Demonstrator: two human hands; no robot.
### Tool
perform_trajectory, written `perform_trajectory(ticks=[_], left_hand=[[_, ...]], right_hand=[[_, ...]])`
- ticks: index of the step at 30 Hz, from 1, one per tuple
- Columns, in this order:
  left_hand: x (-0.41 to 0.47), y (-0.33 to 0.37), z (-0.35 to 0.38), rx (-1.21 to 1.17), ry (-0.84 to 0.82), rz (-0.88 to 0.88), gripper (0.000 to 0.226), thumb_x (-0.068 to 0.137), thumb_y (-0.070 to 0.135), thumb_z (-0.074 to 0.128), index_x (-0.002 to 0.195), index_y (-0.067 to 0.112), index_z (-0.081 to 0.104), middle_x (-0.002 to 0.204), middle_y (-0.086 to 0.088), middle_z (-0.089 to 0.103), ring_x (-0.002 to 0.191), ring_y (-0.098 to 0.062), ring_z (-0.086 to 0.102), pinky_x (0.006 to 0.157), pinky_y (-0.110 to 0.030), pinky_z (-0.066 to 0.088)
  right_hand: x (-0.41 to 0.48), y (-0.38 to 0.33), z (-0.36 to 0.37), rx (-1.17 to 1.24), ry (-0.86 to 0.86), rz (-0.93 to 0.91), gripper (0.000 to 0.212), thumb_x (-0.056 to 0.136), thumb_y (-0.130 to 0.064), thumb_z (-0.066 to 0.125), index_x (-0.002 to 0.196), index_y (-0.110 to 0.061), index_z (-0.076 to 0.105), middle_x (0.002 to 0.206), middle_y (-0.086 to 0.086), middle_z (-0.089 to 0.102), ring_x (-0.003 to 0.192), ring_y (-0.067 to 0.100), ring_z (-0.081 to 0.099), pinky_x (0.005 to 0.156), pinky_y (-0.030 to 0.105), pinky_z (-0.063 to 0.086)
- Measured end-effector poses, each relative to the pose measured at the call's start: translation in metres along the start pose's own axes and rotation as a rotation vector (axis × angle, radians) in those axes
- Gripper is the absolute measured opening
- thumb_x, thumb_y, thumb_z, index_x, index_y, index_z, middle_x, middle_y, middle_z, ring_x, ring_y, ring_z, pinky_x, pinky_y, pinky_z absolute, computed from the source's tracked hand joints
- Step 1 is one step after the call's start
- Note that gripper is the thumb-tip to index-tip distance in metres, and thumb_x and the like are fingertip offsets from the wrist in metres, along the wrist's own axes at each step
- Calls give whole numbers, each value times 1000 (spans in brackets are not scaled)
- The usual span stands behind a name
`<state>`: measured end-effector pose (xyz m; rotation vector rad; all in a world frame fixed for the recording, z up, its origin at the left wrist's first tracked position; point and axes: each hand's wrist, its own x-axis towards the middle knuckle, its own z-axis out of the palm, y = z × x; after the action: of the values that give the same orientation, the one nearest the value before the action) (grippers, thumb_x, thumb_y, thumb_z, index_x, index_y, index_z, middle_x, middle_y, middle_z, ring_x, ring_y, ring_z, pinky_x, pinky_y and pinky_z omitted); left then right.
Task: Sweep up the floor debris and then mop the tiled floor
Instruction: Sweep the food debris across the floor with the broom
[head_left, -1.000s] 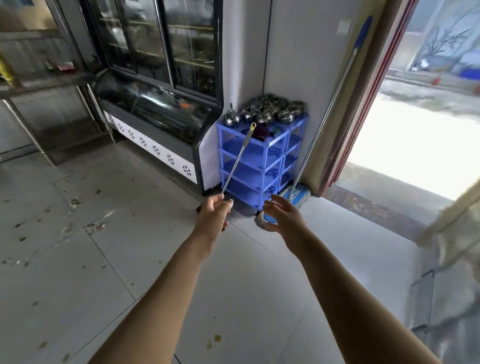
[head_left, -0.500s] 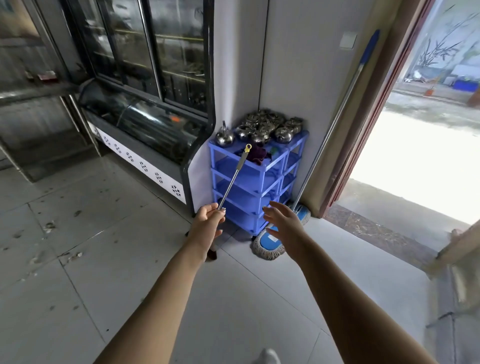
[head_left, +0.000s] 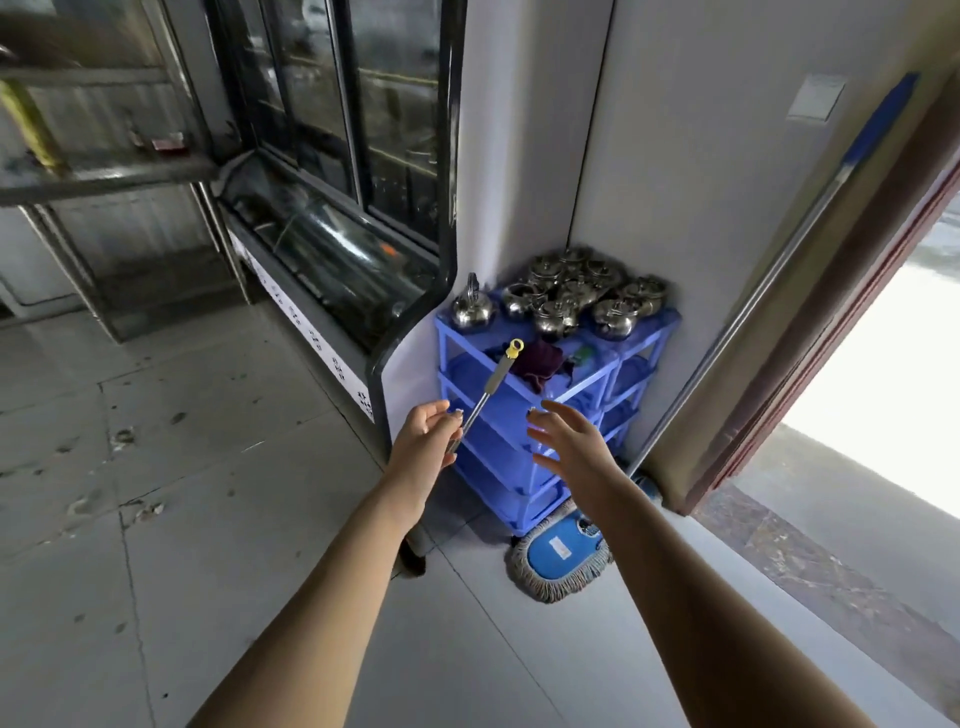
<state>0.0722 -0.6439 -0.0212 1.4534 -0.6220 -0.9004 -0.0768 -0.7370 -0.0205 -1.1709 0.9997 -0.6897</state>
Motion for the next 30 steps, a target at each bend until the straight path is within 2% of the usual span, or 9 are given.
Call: perform_trajectory(ticks=[3,6,15,18,20,22,25,28,30], left_hand=[[26,0,14,-2,34,-10,12,94,25,52,106,27,52,99,4,61,95,-10,58,84,-30,49],[47,-3,22,-13,64,-5,8,93,24,52,97,31,53,98,4,61,93,-8,58,77,-26,49],[141,-24,30,-12,126,-72,8,93,22,53,100,24,55,96,2,62,90,-8,60,75,-24,48],[188,-30,29,-24,139,-88,6,93,24,53,95,30,53,97,2,62,91,-9,60,77,-25,49],[220,-34,30,-42,150,-109,6,94,23,52,94,29,53,99,1,62,93,-9,60,76,-24,48],[249,-39,31,-59,181,-151,5,94,22,52,96,26,53,99,-1,62,93,-11,61,78,-25,49],[289,-45,32,-74,211,-191,7,93,19,52,99,22,55,98,-2,62,91,-12,61,81,-27,48],[319,-51,32,-68,232,-224,8,93,18,51,93,26,55,98,-1,62,90,-12,61,79,-26,49],[331,-55,34,-74,243,-260,9,94,19,51,91,26,55,97,0,63,90,-13,62,77,-27,49]], right_hand=[[34,-7,-10,-2,-29,13,44,92,-22,56,135,-14,46,123,6,59,111,17,56,99,40,46],[61,-4,-12,-31,-55,30,45,93,-24,55,135,-13,45,124,8,58,113,19,55,100,41,46],[168,3,-6,-149,-103,98,38,91,-27,57,128,-16,52,117,9,60,111,20,57,88,33,49],[217,1,0,-189,-109,111,40,92,-25,56,130,-14,51,118,14,59,105,20,57,85,32,48],[250,-1,3,-213,-102,132,30,92,-23,56,120,-12,56,121,21,58,109,27,58,94,39,49],[281,-5,7,-265,-100,171,22,90,-20,56,105,-5,58,124,26,53,118,34,52,100,49,45],[325,-9,15,-336,-119,197,34,90,-21,56,114,2,54,125,28,51,121,38,48,100,51,43],[359,-4,24,-443,-162,219,40,90,-21,57,120,5,52,124,32,50,118,43,48,99,54,43],[377,0,31,-534,-228,227,42,90,-20,57,122,6,50,118,33,52,103,43,57,90,47,50]])
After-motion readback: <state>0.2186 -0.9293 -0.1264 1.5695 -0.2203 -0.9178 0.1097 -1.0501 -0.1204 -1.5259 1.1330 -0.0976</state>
